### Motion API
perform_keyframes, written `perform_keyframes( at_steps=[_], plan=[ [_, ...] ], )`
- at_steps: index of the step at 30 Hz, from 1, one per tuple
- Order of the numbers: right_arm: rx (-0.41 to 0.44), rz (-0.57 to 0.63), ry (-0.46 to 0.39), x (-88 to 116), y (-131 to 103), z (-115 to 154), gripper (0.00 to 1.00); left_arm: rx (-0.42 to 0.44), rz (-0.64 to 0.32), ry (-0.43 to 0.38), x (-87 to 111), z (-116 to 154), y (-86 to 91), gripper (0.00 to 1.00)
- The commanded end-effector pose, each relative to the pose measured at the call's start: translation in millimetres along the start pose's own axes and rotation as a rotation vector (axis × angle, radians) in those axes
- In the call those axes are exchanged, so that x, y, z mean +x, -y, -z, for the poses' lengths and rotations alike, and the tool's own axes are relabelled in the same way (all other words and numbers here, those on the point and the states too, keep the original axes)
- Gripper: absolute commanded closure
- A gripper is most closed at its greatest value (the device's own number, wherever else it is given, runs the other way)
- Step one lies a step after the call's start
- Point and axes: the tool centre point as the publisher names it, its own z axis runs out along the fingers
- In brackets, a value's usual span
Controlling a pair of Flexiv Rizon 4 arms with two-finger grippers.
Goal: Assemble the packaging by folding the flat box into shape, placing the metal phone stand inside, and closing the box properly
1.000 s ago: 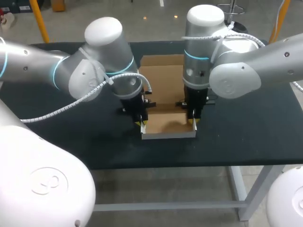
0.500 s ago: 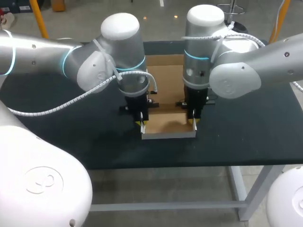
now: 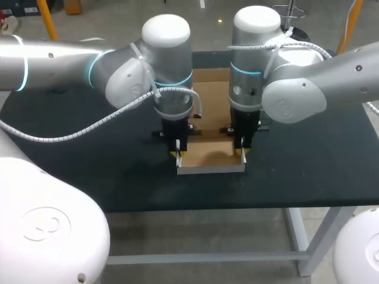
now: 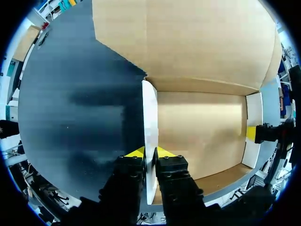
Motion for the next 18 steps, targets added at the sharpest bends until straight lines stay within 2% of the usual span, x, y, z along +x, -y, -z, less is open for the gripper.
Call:
perform_keyframes(
  at_steps=[1,2,7,11,18],
  plan=[
    [0.004,0.001,0.002,2.5,-0.3,0.2,1.0,-0.002,0.0,0.075,6.7,-16.6,2.6,0.84],
    [0.004,0.001,0.002,2.5,-0.3,0.2,1.0,-0.003,0.0,0.075,6.7,-17.0,2.5,0.82],
    [0.004,0.001,0.002,2.5,-0.3,0.2,1.0,-0.003,0.002,0.069,6.3,-17.4,2.4,0.88],
    [0.004,0.001,0.002,2.5,-0.3,0.2,1.0,-0.002,0.004,0.066,5.4,-17.9,2.1,1.0],
    [0.004,0.001,0.002,2.5,-0.3,0.2,1.0,0.012,0.0,0.057,3.2,-16.0,0.0,1.0]
  ],
)
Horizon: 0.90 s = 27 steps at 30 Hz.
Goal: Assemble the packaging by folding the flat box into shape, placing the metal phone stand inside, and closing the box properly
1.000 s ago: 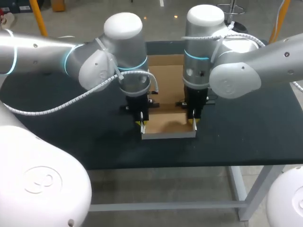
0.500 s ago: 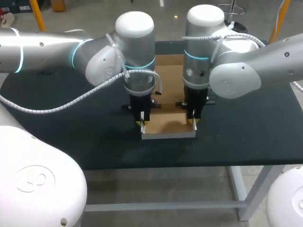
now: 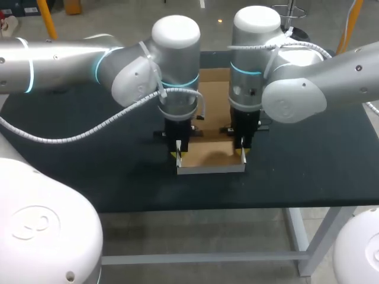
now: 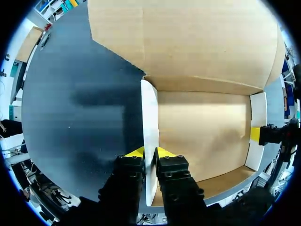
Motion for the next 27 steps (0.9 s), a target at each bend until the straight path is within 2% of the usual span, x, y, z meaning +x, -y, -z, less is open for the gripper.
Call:
perform_keyframes(
  at_steps=[1,5,9,15,17,18,20,27],
  plan=[
    [0.004,0.001,0.002,2.4,-0.3,0.2,1.0,0.012,-0.001,0.008,3.6,-12.9,-0.4,1.0],
    [-0.013,0.006,0.006,2.9,0.5,4.1,1.0,0.022,0.0,-0.007,1.9,-10.9,-2.3,1.0],
    [-0.034,0.021,-0.003,2.9,2.0,8.9,0.84,0.03,-0.002,-0.015,1.4,-7.9,-4.3,1.0],
    [-0.06,0.057,-0.042,1.4,4.8,14.7,0.43,0.042,-0.006,-0.013,1.6,-4.9,-6.1,1.0],
    [-0.067,0.068,-0.058,0.5,5.9,16.7,0.15,0.047,-0.006,-0.012,1.9,-4.0,-6.9,1.0],
    [-0.07,0.071,-0.066,-0.1,6.4,17.5,0.08,0.048,-0.006,-0.011,2.0,-3.7,-7.2,1.0],
    [-0.079,0.085,-0.087,-1.8,7.8,19.9,0.01,0.052,-0.006,-0.011,2.0,-2.4,-8.0,1.0],
    [-0.138,0.17,-0.153,-11.8,13.6,34.2,0.0,0.063,-0.009,-0.008,2.3,2.4,-10.5,1.0]
  ],
)
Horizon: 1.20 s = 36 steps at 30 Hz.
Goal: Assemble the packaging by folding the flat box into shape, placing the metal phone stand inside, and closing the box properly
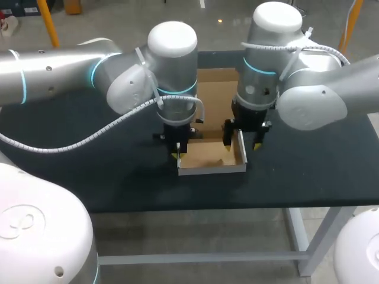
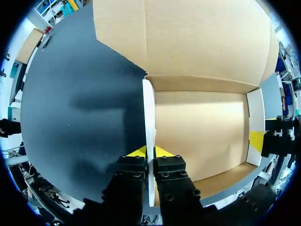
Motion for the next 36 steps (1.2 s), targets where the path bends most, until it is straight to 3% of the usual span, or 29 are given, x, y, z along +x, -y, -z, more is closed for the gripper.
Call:
perform_keyframes(
  at_steps=[1,5,13,28,34,36],
  plan=[
    [-0.057,0.057,-0.059,-12.5,13.8,14.7,0.0,0.01,-0.001,0.009,1.9,0.5,-4.9,1.0],
    [-0.098,0.138,-0.078,-17.0,18.9,25.3,0.0,0.012,-0.004,0.013,1.4,0.8,-5.5,1.0],
    [-0.141,0.345,-0.207,-30.2,25.8,43.6,0.0,0.009,-0.005,0.019,1.5,-0.6,-6.9,1.0],
    [-0.141,0.345,-0.207,-30.2,25.8,43.6,0.0,0.009,0.01,0.008,-1.8,-1.3,-10.3,1.0],
    [-0.234,0.739,-0.326,-41.8,45.6,61.8,0.0,0.013,-0.007,0.021,-2.0,-0.2,-11.6,1.0],
    [-0.263,0.812,-0.33,-47.2,51.1,67.5,0.0,0.014,-0.009,0.026,-3.3,0.6,-12.7,1.0]
  ],
)
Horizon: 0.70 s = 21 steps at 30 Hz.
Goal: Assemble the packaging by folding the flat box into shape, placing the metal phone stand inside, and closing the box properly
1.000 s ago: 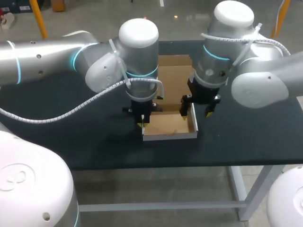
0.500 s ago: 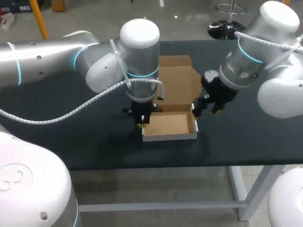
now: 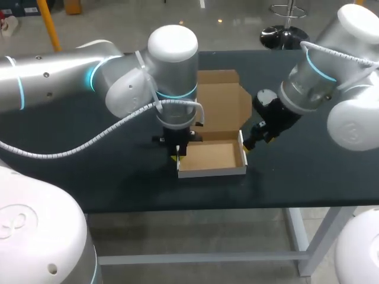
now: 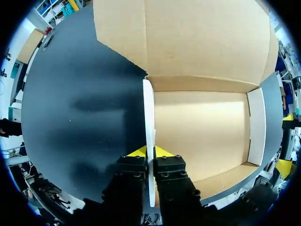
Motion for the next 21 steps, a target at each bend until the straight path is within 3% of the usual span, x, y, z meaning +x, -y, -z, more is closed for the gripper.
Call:
perform_keyframes(
  at_steps=[1,7,11,21],
  plan=[
    [-0.098,0.334,-0.122,-4.3,24.1,28.8,0.0,0.007,-0.002,0.024,-1.0,0.5,-4.4,1.0],
    [-0.144,0.503,-0.139,-5.8,36.3,43.1,0.0,0.021,-0.016,0.082,-4.1,-1.4,-4.4,1.0],
    [-0.148,0.593,-0.108,-1.0,42.3,46.6,0.0,0.028,-0.028,0.13,-6.3,-3.5,-1.6,1.0],
    [-0.154,0.677,-0.102,2.7,47.9,50.7,0.0,0.029,-0.068,0.231,-16.1,-7.7,4.4,1.0]
  ],
)
